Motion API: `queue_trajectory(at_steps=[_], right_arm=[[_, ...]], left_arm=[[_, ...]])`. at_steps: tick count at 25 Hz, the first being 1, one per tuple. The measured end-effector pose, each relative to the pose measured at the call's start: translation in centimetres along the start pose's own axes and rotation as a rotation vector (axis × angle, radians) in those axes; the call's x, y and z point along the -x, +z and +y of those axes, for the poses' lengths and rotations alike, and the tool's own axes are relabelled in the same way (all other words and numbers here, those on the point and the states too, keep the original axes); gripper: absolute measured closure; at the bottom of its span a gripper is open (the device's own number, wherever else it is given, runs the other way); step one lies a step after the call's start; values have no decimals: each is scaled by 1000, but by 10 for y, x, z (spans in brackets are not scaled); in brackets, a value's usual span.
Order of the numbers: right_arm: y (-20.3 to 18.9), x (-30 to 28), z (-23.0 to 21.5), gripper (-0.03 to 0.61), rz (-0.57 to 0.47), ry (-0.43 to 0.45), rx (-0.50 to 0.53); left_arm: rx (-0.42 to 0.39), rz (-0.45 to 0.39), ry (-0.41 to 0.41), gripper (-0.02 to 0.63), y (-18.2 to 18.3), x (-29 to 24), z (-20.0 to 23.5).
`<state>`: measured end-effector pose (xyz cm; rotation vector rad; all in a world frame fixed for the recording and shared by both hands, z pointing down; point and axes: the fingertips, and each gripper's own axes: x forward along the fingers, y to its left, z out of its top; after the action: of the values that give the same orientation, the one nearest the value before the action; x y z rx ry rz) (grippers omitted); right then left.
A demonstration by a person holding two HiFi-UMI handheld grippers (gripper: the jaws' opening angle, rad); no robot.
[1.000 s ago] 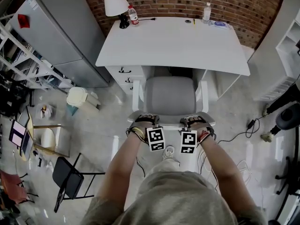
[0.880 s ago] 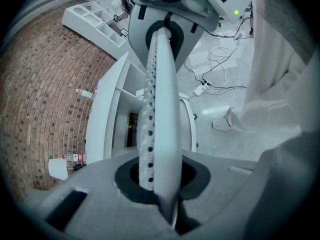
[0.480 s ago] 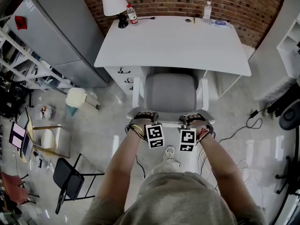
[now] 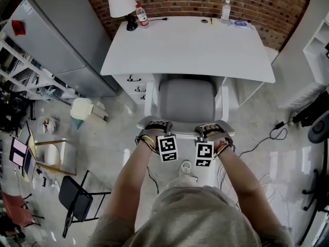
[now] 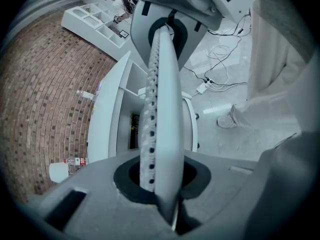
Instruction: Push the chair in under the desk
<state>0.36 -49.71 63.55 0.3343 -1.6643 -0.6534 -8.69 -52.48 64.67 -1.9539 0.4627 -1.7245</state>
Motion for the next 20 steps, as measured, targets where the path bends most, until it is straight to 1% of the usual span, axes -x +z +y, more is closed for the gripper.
queue_trajectory(at_steps=[9,20], right_arm=[[1,-2,0,568,5,3,-1],[-1,-4,3,568,28,24,-27]], left_arm=[[0,0,-9,574,-2,-2,-1],[-5,5,-25,574,-2,-2,-5]])
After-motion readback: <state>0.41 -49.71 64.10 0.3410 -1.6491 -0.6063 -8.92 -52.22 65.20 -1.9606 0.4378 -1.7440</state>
